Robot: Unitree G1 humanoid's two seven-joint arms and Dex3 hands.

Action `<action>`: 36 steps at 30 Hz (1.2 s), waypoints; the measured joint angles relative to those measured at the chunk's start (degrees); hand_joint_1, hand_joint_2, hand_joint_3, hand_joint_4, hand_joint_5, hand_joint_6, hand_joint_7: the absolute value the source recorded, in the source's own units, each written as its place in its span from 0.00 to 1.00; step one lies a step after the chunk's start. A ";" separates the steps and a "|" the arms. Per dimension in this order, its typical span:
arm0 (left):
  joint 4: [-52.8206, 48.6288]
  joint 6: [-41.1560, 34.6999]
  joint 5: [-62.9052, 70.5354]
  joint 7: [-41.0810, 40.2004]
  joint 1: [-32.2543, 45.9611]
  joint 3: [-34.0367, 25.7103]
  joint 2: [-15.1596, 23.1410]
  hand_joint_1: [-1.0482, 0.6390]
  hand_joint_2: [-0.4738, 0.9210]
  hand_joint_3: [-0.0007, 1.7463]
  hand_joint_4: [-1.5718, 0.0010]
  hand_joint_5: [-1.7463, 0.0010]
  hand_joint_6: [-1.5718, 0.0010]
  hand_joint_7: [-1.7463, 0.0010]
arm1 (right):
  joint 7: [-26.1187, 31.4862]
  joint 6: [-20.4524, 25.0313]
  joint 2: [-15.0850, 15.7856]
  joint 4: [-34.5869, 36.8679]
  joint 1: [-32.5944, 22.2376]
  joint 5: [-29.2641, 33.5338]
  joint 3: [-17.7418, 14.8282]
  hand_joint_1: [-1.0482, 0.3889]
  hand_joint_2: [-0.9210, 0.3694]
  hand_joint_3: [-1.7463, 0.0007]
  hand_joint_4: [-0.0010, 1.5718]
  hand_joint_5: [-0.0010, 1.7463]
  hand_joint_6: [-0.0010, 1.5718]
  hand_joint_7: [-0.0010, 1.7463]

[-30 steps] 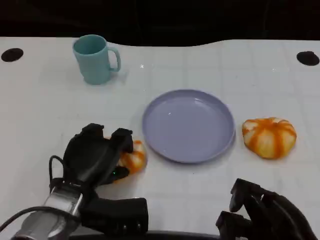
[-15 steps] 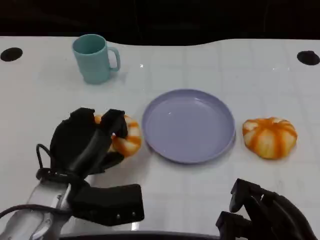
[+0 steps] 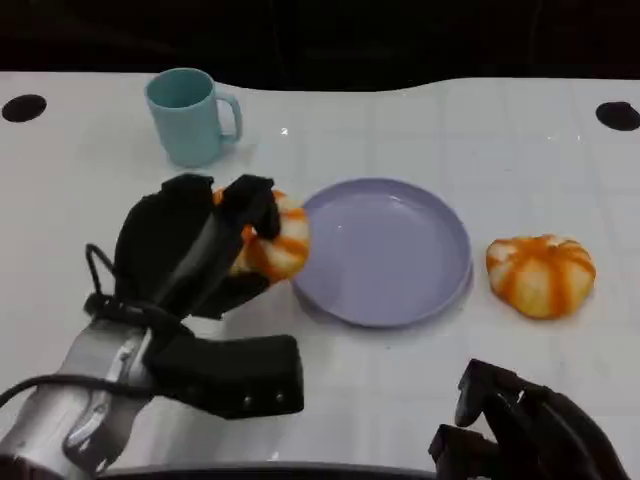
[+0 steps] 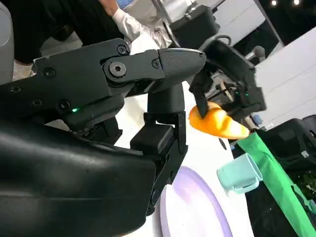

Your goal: Grasp the bread from the table and place it into the plate.

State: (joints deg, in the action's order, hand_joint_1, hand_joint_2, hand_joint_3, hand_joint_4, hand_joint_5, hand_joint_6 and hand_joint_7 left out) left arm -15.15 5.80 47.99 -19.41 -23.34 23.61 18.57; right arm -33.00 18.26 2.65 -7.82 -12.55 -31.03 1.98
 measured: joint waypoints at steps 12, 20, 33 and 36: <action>-12.19 6.43 -0.76 0.33 -10.08 2.37 -5.57 0.52 0.62 0.66 0.42 0.00 0.57 0.00 | 0.60 -0.19 -0.35 0.01 -0.27 0.15 1.52 0.21 0.00 0.88 0.56 0.93 0.47 0.82; -20.94 6.37 -0.83 0.21 -16.55 4.31 -10.73 0.53 0.64 0.60 0.42 0.00 0.56 0.00 | 0.70 -0.28 -0.24 0.06 -0.20 0.14 1.54 0.22 0.00 0.88 0.55 0.92 0.46 0.82; -34.56 10.05 -4.11 2.70 -21.97 5.27 -15.25 0.48 0.93 0.22 0.57 0.14 0.52 0.67 | 0.63 -0.65 -0.07 0.19 -0.32 0.07 1.48 0.21 0.00 0.87 0.54 0.94 0.46 0.83; -33.98 8.94 -4.24 5.75 -22.69 5.76 -15.02 0.46 0.99 0.08 0.64 0.39 0.60 0.94 | 0.63 -0.65 -0.04 0.19 -0.32 0.05 1.48 0.21 0.00 0.88 0.54 0.94 0.46 0.83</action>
State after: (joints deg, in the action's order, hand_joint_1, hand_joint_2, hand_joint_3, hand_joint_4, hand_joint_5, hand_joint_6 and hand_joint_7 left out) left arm -49.12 14.75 43.75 -13.66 -46.03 29.37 3.55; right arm -32.37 17.61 2.61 -7.63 -12.88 -30.97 3.47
